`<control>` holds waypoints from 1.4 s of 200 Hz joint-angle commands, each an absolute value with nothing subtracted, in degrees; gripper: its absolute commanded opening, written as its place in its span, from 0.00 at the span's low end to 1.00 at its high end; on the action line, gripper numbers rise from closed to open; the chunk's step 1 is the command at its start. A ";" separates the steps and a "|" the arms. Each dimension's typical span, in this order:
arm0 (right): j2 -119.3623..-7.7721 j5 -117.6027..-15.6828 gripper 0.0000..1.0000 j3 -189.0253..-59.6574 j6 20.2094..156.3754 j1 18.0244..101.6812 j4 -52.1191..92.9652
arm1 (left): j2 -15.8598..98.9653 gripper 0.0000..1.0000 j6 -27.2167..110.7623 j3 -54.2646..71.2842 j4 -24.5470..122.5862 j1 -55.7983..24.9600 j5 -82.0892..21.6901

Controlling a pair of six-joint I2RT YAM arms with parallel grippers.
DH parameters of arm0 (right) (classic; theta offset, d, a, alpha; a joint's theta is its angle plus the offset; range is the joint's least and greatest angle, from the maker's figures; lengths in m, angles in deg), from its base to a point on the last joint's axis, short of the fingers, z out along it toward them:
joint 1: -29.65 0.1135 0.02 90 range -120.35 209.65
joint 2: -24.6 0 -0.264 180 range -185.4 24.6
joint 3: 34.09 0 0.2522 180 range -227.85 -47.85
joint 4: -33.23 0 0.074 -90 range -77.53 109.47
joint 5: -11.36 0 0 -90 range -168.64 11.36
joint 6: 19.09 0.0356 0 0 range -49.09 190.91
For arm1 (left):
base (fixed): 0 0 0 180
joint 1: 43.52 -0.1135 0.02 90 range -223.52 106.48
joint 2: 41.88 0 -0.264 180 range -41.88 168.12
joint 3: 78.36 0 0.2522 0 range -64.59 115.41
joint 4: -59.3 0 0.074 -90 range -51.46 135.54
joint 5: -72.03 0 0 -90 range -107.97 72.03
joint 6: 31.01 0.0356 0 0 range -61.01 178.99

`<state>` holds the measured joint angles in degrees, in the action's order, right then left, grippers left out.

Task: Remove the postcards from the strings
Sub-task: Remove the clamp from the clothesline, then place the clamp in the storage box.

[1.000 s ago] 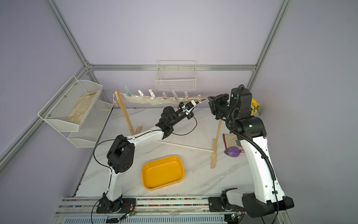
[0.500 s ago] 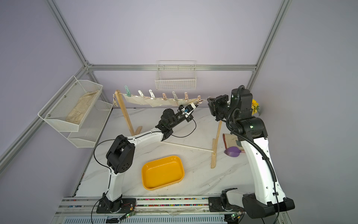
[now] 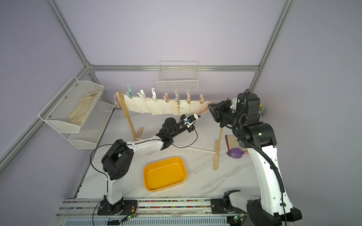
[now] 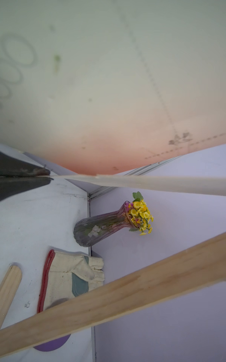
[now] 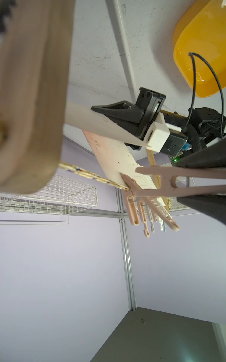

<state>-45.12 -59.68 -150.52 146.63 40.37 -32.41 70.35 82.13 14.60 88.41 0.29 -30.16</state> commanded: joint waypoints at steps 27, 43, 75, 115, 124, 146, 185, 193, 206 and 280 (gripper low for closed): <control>-42.26 -56.84 0.14 -152.39 141.63 40.55 -32.88 | 62.23 0.00 78.36 6.12 94.33 2.39 -27.75; -41.53 -54.96 0.14 -151.10 139.90 40.49 -31.33 | 59.71 0.00 76.70 2.05 94.56 3.23 -26.80; -41.14 -49.25 0.13 -149.05 133.54 40.49 -26.31 | 51.70 0.00 71.23 -6.85 91.76 4.65 -24.18; -37.19 -41.43 0.14 -140.28 127.07 40.49 -18.20 | 37.97 0.00 62.70 -14.89 76.08 4.72 -22.54; -36.70 -40.71 0.14 -138.86 124.65 40.55 -19.25 | 34.05 0.00 60.68 -16.66 71.67 4.67 -22.36; -34.50 -40.03 0.14 -133.93 119.17 40.60 -19.38 | 23.76 0.00 53.27 -21.61 60.85 4.65 -17.28; -30.41 -37.77 0.14 -117.83 116.34 44.64 -10.66 | -0.71 0.00 40.88 -26.54 34.67 4.30 2.85; -30.29 -38.97 0.14 -115.04 115.06 46.91 -10.24 | -5.42 0.00 39.78 -26.25 29.94 4.14 4.68; -30.62 -41.31 0.14 -111.33 113.33 51.46 -8.63 | -11.16 0.00 37.40 -24.38 22.72 3.99 6.33; -50.69 -65.80 0.14 -109.57 100.01 79.26 -11.60 | -6.12 0.00 9.59 -10.29 -18.80 3.77 14.25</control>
